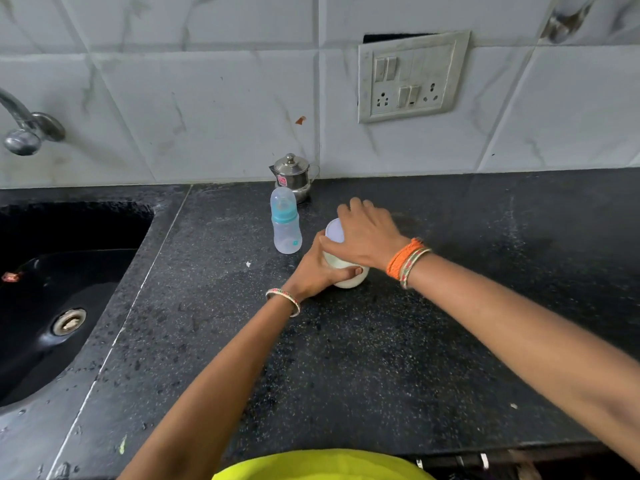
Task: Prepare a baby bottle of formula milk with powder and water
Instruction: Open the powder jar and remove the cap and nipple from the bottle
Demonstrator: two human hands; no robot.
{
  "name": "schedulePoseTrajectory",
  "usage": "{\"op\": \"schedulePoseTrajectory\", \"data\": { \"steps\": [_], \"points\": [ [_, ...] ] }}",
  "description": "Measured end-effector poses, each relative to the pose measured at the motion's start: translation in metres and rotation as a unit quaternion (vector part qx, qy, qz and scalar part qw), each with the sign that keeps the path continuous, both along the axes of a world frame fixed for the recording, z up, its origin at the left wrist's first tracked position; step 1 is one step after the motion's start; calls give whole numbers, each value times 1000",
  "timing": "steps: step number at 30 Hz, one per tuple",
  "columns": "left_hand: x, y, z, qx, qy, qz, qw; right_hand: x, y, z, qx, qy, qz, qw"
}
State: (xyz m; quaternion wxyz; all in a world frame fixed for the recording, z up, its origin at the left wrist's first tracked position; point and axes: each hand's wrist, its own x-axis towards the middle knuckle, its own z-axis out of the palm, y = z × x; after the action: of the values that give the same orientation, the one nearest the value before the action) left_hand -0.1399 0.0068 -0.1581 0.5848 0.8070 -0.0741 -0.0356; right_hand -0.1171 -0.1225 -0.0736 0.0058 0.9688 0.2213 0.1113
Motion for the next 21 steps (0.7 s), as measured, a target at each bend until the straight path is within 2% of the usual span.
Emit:
{"op": "schedulePoseTrajectory", "data": {
  "steps": [3, 5, 7, 10, 13, 15, 18, 21],
  "points": [
    [-17, -19, -7, -44, -59, 71, 995, -5, 15, -8, 76, -7, -78, 994],
    [-23, -31, -6, -69, -62, 114, 989, -7, 22, -12, 72, -15, -112, 991],
    [-19, -32, -3, -71, -58, 152, 984, -8, 22, -15, 56, -33, -105, 992],
    [-13, -27, -3, -53, -68, 148, 985, -5, 16, -18, 49, -55, -73, 995],
    [-7, -23, -6, -46, -66, 136, 987, 2, 6, -17, 50, -54, -5, 997],
    [0, -16, -3, -7, -67, 80, 994, 7, -6, -12, 39, -31, 92, 994],
    [9, -4, -1, 18, -40, 29, 999, 15, -20, 0, -5, 42, 207, 977],
    [11, -4, -1, 37, -34, 16, 999, 24, -20, 17, -61, 148, 246, 956]
  ]
}}
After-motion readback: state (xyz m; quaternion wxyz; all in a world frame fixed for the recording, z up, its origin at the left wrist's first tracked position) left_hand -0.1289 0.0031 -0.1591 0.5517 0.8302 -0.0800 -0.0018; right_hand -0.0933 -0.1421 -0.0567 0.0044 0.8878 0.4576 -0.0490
